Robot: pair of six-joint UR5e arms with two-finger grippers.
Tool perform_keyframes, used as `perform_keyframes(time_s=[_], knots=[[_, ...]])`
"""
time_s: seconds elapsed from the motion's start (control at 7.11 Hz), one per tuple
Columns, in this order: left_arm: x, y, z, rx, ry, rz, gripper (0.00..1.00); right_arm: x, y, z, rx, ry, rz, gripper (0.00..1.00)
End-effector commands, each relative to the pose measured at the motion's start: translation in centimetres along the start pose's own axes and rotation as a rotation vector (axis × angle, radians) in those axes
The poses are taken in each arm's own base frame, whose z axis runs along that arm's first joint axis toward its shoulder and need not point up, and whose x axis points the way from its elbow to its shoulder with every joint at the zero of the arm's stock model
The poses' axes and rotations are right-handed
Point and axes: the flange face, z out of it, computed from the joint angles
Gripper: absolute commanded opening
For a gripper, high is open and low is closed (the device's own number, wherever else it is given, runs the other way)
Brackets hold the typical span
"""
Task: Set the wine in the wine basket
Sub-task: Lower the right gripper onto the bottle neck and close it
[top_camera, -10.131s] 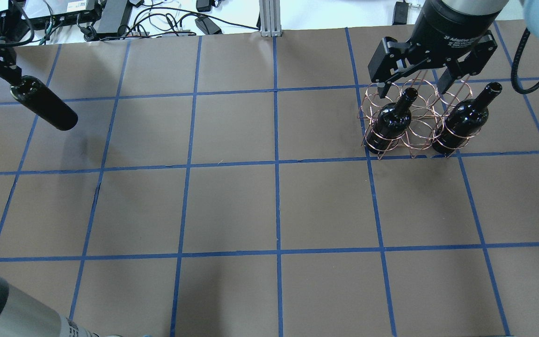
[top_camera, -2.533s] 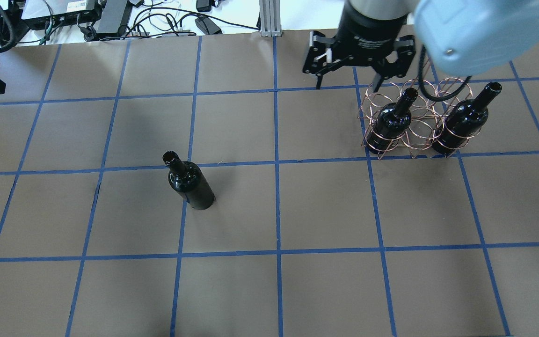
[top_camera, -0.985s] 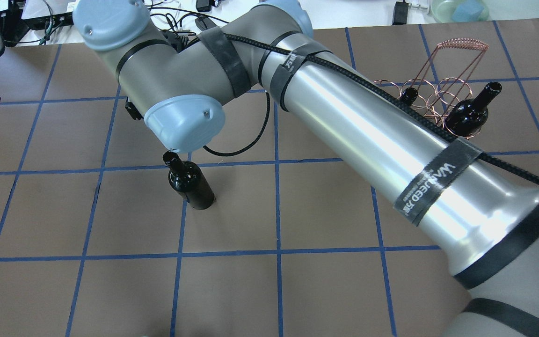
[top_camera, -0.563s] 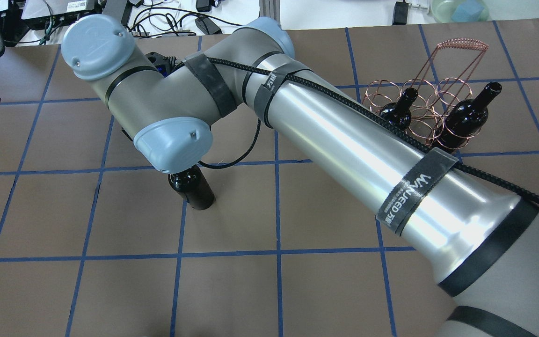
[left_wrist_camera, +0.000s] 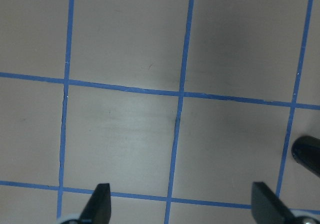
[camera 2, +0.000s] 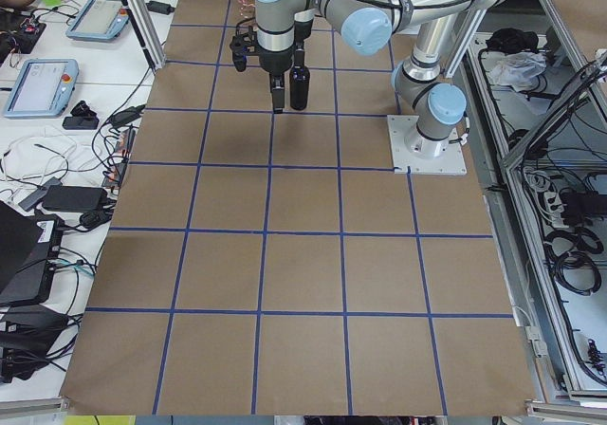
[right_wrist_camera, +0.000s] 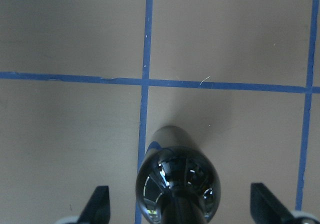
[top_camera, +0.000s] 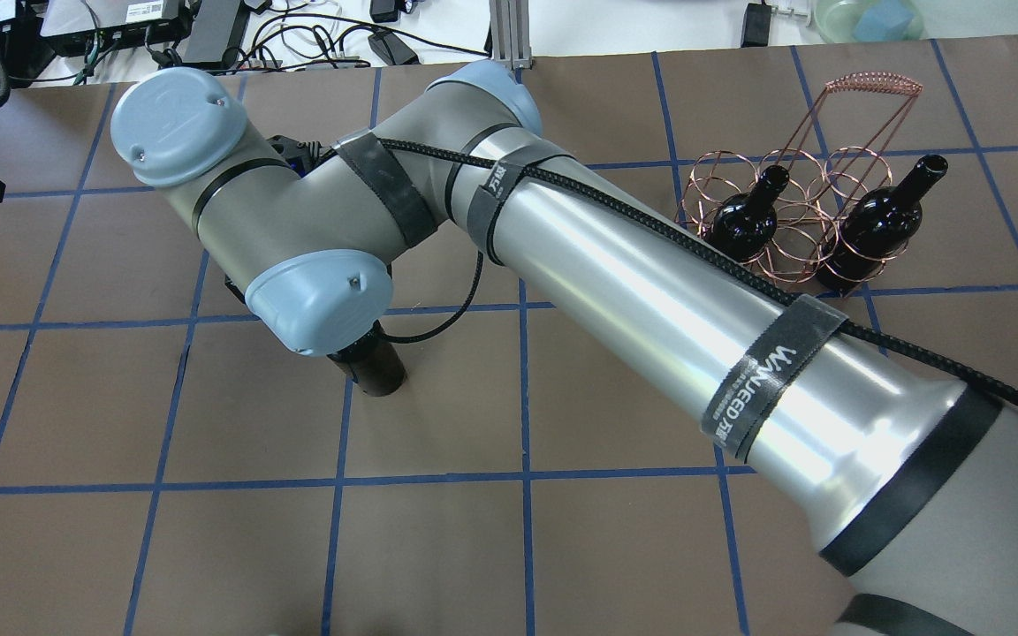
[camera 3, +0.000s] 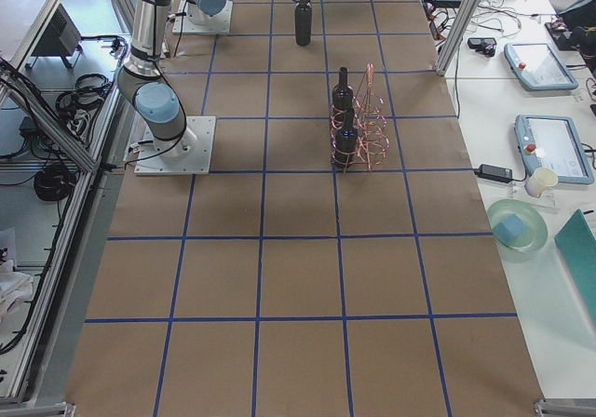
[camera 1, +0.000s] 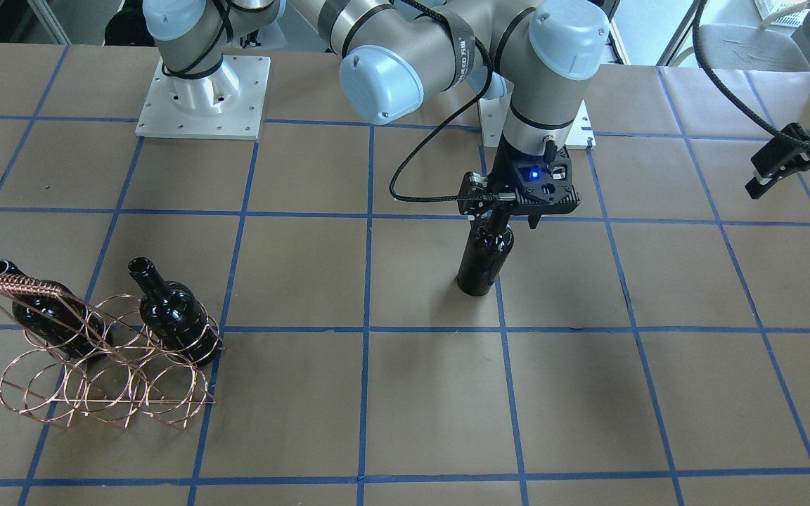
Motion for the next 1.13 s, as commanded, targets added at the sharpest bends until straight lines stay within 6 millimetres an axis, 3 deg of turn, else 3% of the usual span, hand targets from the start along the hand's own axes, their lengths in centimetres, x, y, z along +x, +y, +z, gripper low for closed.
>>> perform_keyframes(time_s=[0.0,0.14,0.28,0.56,0.84,0.98], knots=[[0.03,0.04,0.05,-0.004,0.003,0.001,1.0,0.38,1.25,-0.61,-0.06,0.018,0.0,0.68],[0.01,0.01,0.15,-0.007,0.004,0.001,1.0,0.38,1.37,-0.93,-0.064,0.009,0.001,0.45],[0.02,0.0,0.15,-0.007,0.005,-0.001,1.0,0.43,1.17,-0.87,-0.063,0.002,0.004,0.4],[0.03,0.02,0.16,-0.008,0.006,-0.001,1.0,0.55,0.93,-1.05,-0.054,-0.003,0.012,0.4],[0.13,0.02,0.18,-0.009,0.008,0.001,1.0,0.51,1.0,-1.18,-0.049,-0.002,0.011,0.55],[0.13,0.03,0.19,-0.01,0.009,0.001,1.0,0.39,0.73,-1.32,-0.027,-0.013,0.011,0.54]])
